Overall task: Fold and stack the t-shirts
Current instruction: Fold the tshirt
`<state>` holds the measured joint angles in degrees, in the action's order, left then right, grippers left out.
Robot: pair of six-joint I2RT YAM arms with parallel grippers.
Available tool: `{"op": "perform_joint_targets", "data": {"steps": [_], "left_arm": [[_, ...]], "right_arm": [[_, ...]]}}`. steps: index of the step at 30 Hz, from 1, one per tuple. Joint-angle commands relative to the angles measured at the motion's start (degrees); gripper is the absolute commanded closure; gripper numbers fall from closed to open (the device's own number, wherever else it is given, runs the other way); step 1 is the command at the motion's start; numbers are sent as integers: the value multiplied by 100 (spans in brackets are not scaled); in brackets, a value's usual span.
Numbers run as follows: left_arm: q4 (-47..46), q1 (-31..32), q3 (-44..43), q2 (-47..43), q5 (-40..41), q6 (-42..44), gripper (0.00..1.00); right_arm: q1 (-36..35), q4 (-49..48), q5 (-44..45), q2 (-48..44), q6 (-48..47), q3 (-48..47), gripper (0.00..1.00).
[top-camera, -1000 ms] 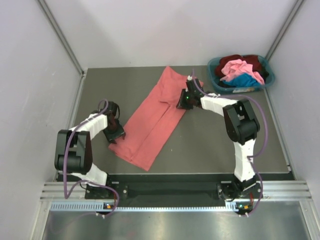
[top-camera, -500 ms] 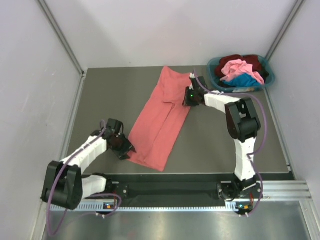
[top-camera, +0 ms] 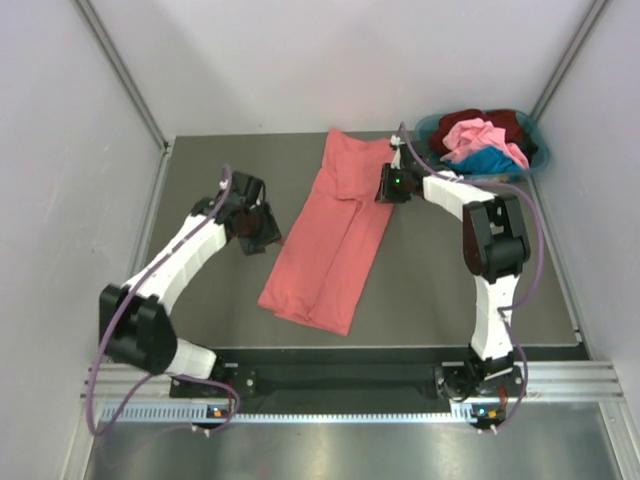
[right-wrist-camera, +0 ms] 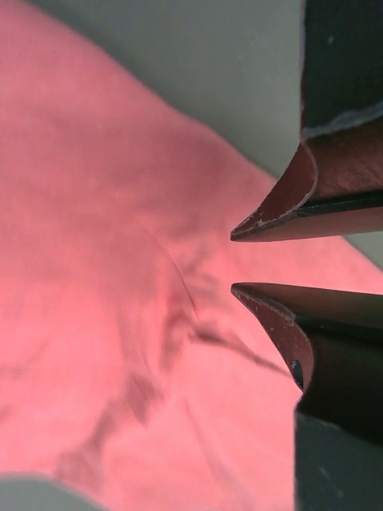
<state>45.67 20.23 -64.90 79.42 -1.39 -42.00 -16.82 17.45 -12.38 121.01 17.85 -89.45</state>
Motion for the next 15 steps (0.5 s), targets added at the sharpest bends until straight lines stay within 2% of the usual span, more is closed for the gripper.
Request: {"op": "perform_joint_targets", "data": {"steps": [1,4,8,15], "left_arm": [[398,-54,-523,977,500,1114,44],[163,-63,-51,1322,-18,1282,45],[-242,-80,636,1313,-46,1115,46],[-436,-72,1382,1515,25,852,51]], "right_arm": [[-181,109,-300,-762,166,111,71],[-190,83,-353,-1114,298,428,70],[-199,39,-423,-1527,342,884,69],[-296,-638,-599,-2810,763,2921,68]]}}
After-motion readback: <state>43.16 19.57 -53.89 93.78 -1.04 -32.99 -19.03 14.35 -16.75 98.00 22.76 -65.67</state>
